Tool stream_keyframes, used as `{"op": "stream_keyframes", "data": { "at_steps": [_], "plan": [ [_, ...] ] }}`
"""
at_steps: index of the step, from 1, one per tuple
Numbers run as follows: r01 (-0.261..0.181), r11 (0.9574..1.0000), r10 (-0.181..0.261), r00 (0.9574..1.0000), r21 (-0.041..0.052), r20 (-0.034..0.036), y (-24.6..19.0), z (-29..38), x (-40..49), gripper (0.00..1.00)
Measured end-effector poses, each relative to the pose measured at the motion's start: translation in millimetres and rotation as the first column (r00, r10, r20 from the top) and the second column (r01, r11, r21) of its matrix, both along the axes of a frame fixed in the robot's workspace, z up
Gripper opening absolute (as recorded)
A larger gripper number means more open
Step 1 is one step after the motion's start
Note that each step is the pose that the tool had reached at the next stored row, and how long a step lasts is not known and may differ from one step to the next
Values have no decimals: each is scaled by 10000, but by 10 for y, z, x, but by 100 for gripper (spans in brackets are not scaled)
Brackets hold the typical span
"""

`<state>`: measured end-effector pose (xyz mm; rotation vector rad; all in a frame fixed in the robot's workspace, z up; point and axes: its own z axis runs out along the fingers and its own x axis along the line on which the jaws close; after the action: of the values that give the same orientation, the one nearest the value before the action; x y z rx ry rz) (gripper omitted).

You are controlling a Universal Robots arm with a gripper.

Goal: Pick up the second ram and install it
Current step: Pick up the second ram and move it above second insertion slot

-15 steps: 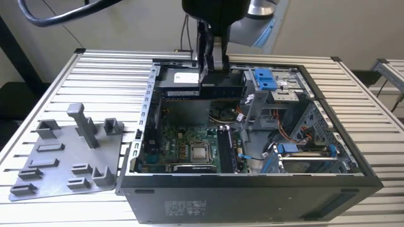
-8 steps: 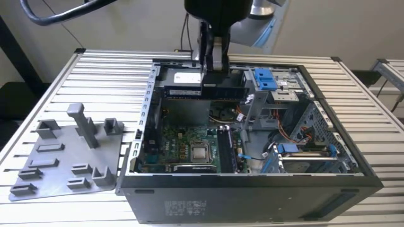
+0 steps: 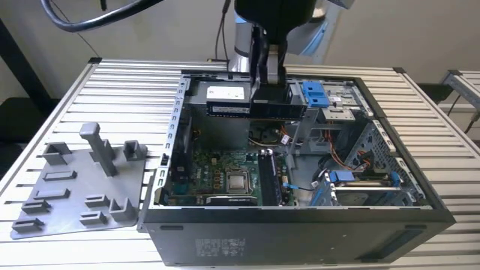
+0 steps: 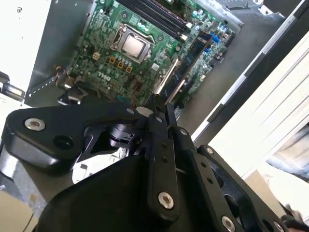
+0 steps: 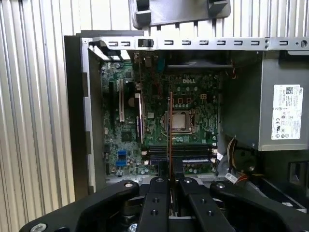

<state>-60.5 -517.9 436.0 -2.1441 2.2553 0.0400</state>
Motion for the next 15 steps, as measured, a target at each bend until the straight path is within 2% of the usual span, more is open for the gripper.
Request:
{"op": "stream_keyframes", "data": {
  "at_steps": [15],
  "plan": [
    [1,10000,-1,10000,0,1,0,0,430,14]
  ]
}}
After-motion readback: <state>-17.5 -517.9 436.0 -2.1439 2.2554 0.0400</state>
